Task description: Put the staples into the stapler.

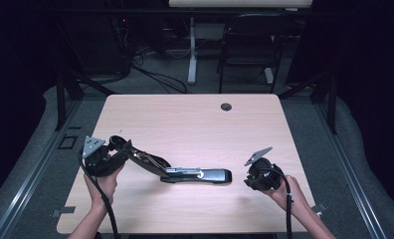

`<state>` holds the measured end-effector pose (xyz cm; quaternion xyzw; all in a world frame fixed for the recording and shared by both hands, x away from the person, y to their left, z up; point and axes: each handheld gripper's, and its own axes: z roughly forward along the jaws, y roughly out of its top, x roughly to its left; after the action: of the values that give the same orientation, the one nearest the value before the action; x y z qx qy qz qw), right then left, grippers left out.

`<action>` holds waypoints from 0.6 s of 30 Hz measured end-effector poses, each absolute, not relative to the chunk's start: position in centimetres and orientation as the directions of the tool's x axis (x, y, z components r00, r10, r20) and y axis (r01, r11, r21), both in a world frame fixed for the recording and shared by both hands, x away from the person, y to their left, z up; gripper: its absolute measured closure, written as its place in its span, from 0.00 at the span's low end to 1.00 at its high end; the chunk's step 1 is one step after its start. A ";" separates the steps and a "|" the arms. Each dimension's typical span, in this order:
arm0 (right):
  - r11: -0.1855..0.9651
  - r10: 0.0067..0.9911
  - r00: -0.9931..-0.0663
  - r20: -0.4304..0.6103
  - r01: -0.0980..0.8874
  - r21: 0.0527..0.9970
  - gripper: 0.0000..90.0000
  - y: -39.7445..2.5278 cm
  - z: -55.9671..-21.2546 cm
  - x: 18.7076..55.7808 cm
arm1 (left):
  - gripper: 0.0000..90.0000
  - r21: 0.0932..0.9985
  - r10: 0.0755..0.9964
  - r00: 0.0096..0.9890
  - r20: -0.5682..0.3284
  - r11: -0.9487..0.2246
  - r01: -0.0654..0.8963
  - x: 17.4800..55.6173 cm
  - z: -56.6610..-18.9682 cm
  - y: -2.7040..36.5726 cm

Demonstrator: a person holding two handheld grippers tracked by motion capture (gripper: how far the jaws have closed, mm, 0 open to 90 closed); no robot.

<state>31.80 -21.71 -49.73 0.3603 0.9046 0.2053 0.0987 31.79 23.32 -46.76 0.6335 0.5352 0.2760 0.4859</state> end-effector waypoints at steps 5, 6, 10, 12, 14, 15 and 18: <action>0.662 0.681 -0.731 -0.033 0.595 0.456 0.87 -21.5 -49.3 32.0 | 0.66 0.915 0.944 0.285 -0.167 0.041 0.402 31.7 -46.6 23.0; 0.656 0.681 -0.731 -0.027 0.594 0.465 0.87 -21.4 -49.2 32.1 | 0.66 0.914 0.943 0.288 -0.169 0.041 0.404 31.7 -46.6 23.0; 0.664 0.671 -0.741 -0.031 0.582 0.469 0.87 -21.2 -48.9 32.2 | 0.67 0.915 0.940 0.294 -0.171 0.041 0.402 31.8 -46.5 22.9; 0.661 0.669 -0.743 -0.029 0.576 0.481 0.87 -21.1 -48.7 32.4 | 0.67 0.915 0.941 0.293 -0.170 0.041 0.400 31.9 -46.5 22.9; 0.665 0.662 -0.749 -0.029 0.569 0.485 0.87 -21.0 -48.6 32.6 | 0.67 0.915 0.940 0.294 -0.170 0.039 0.402 31.9 -46.5 22.9; 0.662 0.658 -0.753 -0.022 0.564 0.493 0.87 -21.0 -48.5 32.7 | 0.67 0.915 0.941 0.295 -0.169 0.039 0.402 31.9 -46.5 22.9; 0.675 0.638 -0.770 -0.026 0.542 0.501 0.87 -20.8 -48.4 32.9 | 0.67 0.915 0.941 0.295 -0.167 0.036 0.403 31.9 -46.5 23.0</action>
<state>32.93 -20.81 -48.38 0.3241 0.9096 0.2399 0.0998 31.93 22.96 -46.50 0.6379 0.5266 0.2739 0.4908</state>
